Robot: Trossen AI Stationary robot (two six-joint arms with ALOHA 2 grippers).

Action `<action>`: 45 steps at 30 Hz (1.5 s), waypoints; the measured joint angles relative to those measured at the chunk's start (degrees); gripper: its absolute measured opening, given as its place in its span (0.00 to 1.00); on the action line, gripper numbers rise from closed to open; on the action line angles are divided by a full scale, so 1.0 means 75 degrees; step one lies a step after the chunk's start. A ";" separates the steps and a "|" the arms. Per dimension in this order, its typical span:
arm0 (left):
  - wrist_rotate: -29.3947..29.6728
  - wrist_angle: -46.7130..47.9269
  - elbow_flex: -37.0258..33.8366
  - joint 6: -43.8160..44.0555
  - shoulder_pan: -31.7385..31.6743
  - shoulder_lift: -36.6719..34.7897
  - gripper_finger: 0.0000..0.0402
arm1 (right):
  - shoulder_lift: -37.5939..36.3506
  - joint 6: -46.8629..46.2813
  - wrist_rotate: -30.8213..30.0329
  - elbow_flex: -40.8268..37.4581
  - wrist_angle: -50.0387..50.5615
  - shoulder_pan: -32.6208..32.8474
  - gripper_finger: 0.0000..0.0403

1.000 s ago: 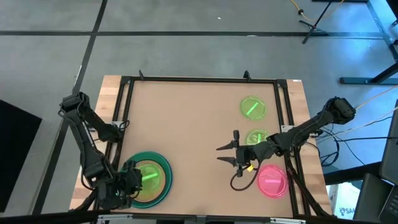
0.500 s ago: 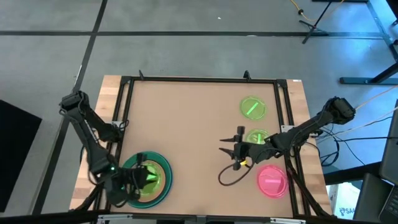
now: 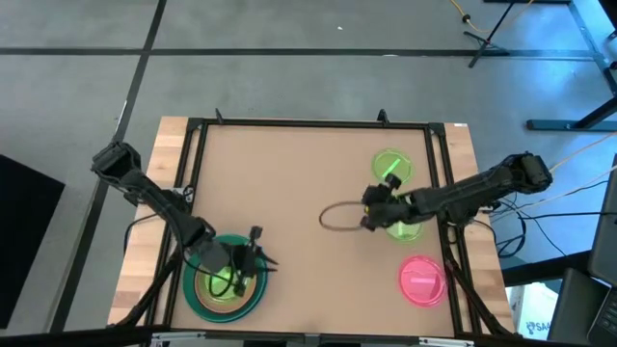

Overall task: Stack plastic plates
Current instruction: Stack the green plate on top of the green plate

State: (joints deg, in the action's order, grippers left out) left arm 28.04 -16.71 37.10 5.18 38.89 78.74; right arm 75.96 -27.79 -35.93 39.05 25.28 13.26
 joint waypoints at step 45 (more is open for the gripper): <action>0.2640 0.0595 0.0557 -0.0621 0.1121 -0.1111 0.15 | 0.1394 0.2795 0.1637 0.0642 -0.2036 -0.0952 0.01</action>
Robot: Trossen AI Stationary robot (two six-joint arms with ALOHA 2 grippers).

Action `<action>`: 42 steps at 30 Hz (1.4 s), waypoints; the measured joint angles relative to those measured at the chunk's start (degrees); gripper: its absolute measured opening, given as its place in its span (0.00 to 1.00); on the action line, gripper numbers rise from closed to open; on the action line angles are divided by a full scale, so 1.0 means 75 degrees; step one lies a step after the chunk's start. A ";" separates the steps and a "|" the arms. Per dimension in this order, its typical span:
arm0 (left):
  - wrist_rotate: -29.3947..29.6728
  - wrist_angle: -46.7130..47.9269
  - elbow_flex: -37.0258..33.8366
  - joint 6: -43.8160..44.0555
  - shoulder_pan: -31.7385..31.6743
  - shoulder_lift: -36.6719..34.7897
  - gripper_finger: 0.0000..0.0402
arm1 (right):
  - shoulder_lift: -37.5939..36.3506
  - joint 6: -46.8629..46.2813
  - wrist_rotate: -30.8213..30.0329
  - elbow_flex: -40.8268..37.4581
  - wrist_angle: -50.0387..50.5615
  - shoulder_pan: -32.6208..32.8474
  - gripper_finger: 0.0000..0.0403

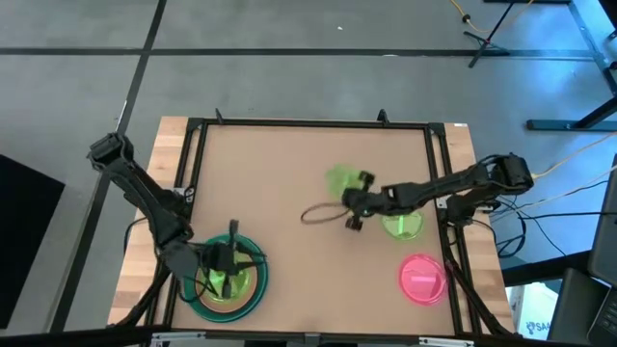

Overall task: Stack plastic plates
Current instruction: Stack the green plate on top of the green plate

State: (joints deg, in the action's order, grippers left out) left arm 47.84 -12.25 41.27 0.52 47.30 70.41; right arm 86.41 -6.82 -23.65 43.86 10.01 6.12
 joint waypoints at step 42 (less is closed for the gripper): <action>0.0296 -0.0493 -0.0425 -0.1089 -0.0640 -0.1503 0.15 | 0.6023 0.3957 0.3964 0.7029 -0.3950 0.2018 0.00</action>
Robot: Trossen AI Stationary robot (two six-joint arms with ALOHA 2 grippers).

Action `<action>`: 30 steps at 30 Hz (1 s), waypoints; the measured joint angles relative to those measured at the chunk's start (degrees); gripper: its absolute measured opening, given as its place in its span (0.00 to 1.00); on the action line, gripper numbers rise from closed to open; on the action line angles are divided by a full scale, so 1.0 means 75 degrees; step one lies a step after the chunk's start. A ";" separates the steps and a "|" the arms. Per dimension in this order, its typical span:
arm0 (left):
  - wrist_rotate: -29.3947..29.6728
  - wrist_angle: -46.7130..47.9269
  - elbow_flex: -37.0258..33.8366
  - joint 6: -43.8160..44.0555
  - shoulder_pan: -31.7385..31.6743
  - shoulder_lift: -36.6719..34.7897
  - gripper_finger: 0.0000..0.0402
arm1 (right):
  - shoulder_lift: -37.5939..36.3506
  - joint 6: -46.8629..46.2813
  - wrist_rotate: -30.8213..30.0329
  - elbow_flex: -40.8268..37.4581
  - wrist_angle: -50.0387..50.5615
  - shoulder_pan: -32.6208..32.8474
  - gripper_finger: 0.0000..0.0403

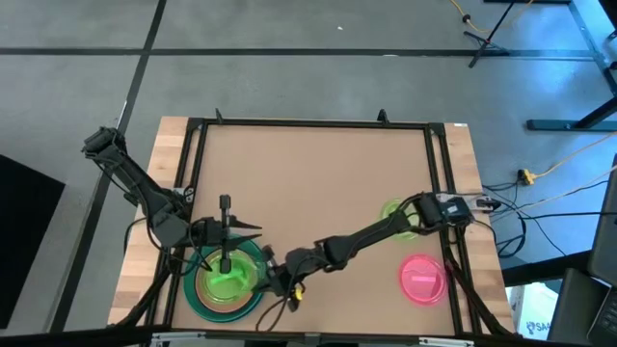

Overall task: Stack plastic plates
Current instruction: Stack the green plate on top of the green plate

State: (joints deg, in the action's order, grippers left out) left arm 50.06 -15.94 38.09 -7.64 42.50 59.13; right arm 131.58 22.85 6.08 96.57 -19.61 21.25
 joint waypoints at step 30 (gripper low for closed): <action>0.0003 0.0073 0.0000 0.0394 0.0000 0.0017 0.15 | -0.1104 -0.0692 -0.2083 0.0956 0.5962 0.0670 0.38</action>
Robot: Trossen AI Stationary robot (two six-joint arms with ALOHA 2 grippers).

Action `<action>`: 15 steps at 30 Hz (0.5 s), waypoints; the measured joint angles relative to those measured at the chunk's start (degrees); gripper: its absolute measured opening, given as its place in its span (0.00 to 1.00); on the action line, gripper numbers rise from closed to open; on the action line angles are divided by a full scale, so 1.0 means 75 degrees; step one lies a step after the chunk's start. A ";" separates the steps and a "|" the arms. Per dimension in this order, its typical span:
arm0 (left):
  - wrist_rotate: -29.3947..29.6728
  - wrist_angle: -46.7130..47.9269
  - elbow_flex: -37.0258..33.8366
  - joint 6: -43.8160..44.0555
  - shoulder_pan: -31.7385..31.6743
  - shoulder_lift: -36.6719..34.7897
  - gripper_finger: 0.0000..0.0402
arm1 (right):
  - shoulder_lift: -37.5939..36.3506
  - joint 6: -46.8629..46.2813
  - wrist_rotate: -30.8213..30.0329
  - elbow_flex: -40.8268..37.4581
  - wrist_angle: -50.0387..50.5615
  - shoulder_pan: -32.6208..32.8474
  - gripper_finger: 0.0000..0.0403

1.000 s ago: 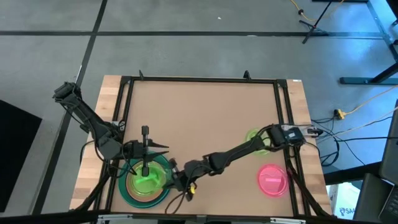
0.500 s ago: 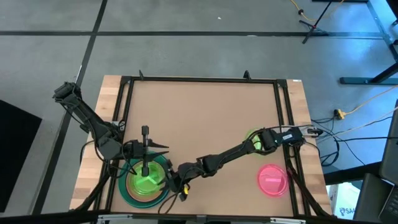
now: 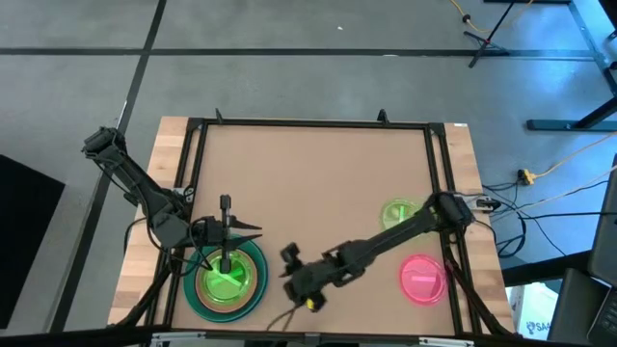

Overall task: Stack plastic plates
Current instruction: Stack the green plate on top of the green plate

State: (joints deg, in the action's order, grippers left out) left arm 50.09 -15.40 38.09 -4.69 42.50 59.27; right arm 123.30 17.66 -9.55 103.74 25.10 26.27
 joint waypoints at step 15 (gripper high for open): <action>0.0000 0.0108 0.0000 0.0216 0.0012 0.0000 0.15 | -0.2592 -0.4470 -0.1580 -0.3468 0.2978 0.0790 0.38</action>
State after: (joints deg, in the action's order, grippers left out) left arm 50.09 -14.59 38.09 -3.07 42.59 59.27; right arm 103.87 -15.87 -21.40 77.73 47.44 32.20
